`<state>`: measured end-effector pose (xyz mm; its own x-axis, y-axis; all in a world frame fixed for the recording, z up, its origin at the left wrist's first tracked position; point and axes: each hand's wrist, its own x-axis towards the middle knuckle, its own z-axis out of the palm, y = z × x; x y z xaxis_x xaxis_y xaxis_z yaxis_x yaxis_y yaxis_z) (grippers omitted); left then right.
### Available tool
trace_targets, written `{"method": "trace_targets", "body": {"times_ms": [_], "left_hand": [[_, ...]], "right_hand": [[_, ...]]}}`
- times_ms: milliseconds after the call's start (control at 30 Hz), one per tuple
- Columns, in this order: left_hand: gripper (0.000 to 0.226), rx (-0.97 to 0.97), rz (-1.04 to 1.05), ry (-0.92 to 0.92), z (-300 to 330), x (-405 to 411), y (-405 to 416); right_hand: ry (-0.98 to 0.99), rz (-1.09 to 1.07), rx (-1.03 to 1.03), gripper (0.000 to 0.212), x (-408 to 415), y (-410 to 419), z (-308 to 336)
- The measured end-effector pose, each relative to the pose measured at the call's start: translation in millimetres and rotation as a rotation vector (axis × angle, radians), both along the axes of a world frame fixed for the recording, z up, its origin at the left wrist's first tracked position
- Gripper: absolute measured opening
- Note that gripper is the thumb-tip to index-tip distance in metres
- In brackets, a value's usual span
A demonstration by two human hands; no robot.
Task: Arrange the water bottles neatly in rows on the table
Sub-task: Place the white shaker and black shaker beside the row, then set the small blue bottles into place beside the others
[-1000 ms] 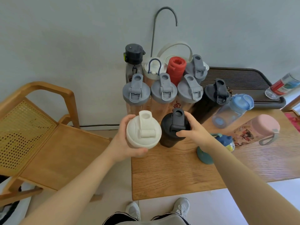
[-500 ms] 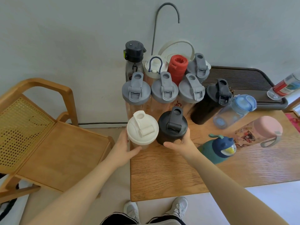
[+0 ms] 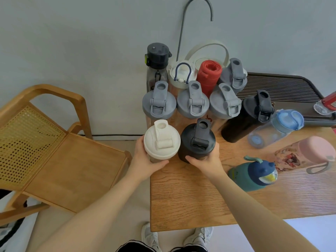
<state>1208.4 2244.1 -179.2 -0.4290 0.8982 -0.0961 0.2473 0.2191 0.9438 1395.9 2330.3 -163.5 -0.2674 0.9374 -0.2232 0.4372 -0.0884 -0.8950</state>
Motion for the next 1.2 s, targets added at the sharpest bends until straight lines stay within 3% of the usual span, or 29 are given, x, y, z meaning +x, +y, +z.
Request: {"method": "trace_targets", "body": {"times_ms": [200, 433, 500, 600, 667, 800, 900, 1000, 1100, 1200], "left_hand": [[0.085, -0.073, -0.220, -0.037, 6, -25, 5], [0.078, -0.103, -0.233, -0.049, 8, -19, 8], [0.084, -0.111, -0.239, -0.033, 9, -15, 8], [0.117, -0.103, -0.196, -0.016, 11, -8, 4], [0.127, -0.066, -0.069, 0.040, 15, -1, -5], [0.119, 0.097, 0.078, 0.348, 33, 28, -16], [0.091, 0.345, 0.052, 0.640, 54, 59, -3], [0.061, 0.455, -0.032, 0.795, 74, 103, 20], [0.049, 0.406, -0.248, 0.785, 76, 150, 39], [0.064, 0.149, -0.552, 0.724, 74, 191, 57]], "right_hand": [[0.055, 0.129, -0.107, 0.071, 13, 11, 0], [0.098, 0.150, -0.155, 0.069, 17, 18, 7], [0.084, 0.134, -0.164, 0.081, 17, 15, 9], [0.064, 0.104, -0.185, 0.121, 19, 13, 19], [0.059, 0.095, -0.148, 0.126, 25, 13, 31], [0.096, 0.192, -0.045, 0.116, 50, 10, 57], [0.094, 0.226, 0.056, 0.096, 74, 15, 79], [-0.034, 0.228, 0.374, 0.066, 102, 32, 102], [-0.237, 0.130, 0.595, 0.046, 135, 68, 112], [-0.465, 0.090, 0.560, 0.054, 161, 114, 111]]}}
